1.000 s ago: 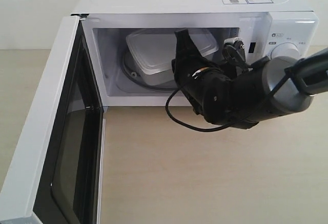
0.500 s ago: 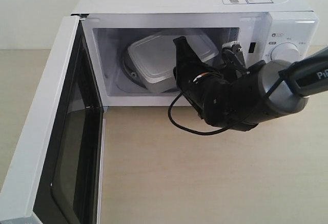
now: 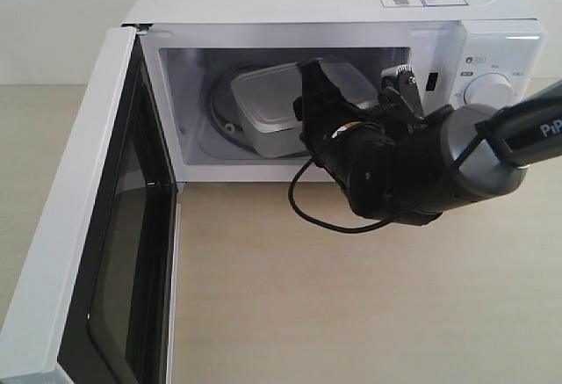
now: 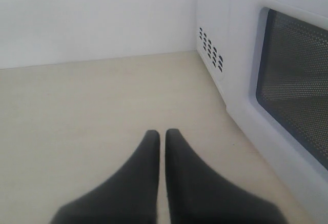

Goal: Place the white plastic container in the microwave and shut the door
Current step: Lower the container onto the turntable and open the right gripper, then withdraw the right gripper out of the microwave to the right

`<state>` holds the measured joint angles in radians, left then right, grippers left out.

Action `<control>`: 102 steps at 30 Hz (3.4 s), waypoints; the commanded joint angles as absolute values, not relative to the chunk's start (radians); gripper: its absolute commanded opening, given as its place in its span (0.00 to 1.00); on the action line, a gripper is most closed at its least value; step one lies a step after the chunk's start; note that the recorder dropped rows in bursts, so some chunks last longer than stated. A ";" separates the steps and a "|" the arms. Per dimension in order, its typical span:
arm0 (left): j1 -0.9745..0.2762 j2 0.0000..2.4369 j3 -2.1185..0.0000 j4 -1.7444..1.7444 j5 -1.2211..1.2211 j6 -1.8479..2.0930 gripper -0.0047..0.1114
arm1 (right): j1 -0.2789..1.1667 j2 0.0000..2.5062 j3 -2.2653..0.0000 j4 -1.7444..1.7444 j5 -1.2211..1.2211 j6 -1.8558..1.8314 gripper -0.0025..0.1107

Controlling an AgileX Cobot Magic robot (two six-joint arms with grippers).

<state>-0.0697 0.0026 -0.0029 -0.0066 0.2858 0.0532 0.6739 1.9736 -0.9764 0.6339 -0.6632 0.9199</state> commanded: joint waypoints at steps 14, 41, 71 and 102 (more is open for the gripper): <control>-0.068 0.000 0.000 -0.018 0.278 0.054 0.08 | 0.669 1.787 -0.930 0.581 -0.378 0.681 0.41; -0.068 0.000 0.000 -0.018 0.278 0.054 0.08 | 0.670 2.012 -0.996 0.374 -0.601 -0.012 0.02; -0.068 0.000 0.000 -0.018 0.278 0.054 0.08 | 0.719 1.113 -0.044 0.487 -0.816 0.000 0.02; -0.068 0.000 0.000 -0.018 -0.012 0.035 0.08 | 0.719 0.543 0.000 1.128 -0.892 -0.690 0.02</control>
<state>-0.0697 0.0026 -0.0029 -0.0066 0.1285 0.0532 0.7182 0.5484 -0.0051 1.1301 -0.8807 -0.6810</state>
